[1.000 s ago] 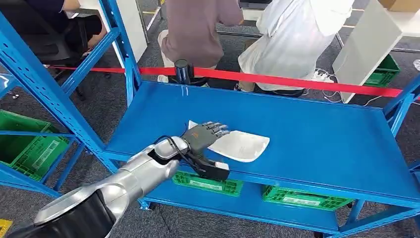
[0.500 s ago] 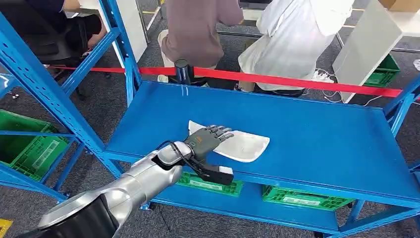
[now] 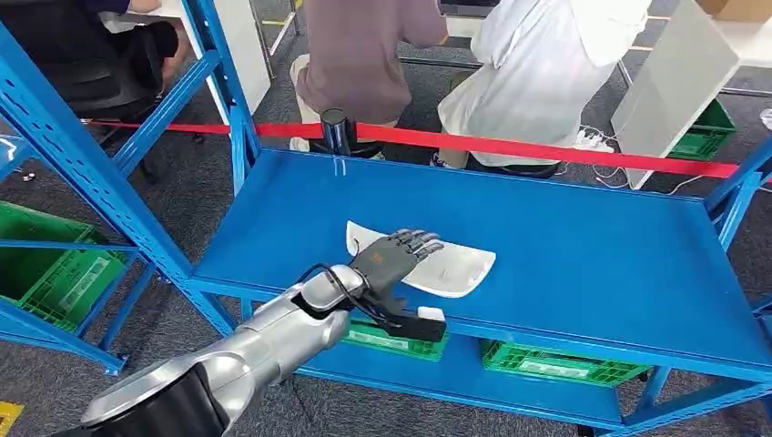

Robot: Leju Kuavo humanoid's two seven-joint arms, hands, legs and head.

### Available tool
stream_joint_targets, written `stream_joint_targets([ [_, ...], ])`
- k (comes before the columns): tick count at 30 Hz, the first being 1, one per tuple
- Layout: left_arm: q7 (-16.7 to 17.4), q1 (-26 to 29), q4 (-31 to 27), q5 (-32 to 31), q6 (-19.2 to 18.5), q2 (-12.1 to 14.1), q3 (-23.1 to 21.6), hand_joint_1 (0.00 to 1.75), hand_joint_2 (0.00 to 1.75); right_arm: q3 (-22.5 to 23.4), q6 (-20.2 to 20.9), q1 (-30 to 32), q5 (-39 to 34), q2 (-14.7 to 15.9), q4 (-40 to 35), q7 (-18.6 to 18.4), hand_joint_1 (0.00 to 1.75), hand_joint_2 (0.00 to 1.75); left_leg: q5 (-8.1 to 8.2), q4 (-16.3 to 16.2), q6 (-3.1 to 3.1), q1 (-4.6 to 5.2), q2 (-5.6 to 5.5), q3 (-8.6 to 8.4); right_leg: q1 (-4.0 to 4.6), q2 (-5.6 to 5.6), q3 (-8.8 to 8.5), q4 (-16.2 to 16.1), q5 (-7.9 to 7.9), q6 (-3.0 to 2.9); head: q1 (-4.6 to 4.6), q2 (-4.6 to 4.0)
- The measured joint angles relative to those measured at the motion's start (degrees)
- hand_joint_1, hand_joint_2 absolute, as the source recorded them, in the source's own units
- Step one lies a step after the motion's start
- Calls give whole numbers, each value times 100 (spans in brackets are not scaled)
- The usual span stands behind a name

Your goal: Take the parts from the cabinet and place them on the table.

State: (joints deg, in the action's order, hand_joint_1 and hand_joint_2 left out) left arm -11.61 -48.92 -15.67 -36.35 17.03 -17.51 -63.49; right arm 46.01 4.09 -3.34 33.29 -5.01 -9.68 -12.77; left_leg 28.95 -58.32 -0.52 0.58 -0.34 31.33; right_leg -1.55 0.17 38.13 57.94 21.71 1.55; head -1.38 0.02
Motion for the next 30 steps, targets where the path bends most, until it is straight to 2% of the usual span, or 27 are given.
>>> stream_joint_targets([
  [14, 387, 106, 17, -87, 131, -238, 55, 0, 175, 2, 15, -4, 87, 0, 0, -72, 0, 0, 0, 0, 0, 0, 0, 1, 0, 0, 1, 0, 0, 0, 0, 0],
  [15, 418, 113, 18, -90, 142, -243, 55, 12, 175, 2, 15, -4, 94, 0, 0, -70, 0, 0, 0, 0, 0, 0, 0, 1, 0, 0, 1, 0, 0, 0, 0, 0],
  [16, 452, 118, 17, -94, 142, -251, 55, 175, 175, 2, 15, -4, 103, 0, 0, -68, 0, 0, 0, 0, 0, 0, 0, 1, 0, 0, 1, 0, 0, 0, 0, 0],
  [20, 535, 153, 24, -149, 144, -271, 53, 175, 175, 2, 0, -6, 155, 0, 0, -83, 0, 0, 0, 0, 0, 0, 0, 1, 0, 0, 1, 0, 0, 0, 0, 0],
  [30, 435, 224, 46, -157, 216, -284, 52, 175, 175, 2, 18, -17, 203, 0, 0, -100, 0, 0, 0, 0, 0, 0, 0, 1, 0, 0, 1, 0, 0, 0, 0, 0],
])
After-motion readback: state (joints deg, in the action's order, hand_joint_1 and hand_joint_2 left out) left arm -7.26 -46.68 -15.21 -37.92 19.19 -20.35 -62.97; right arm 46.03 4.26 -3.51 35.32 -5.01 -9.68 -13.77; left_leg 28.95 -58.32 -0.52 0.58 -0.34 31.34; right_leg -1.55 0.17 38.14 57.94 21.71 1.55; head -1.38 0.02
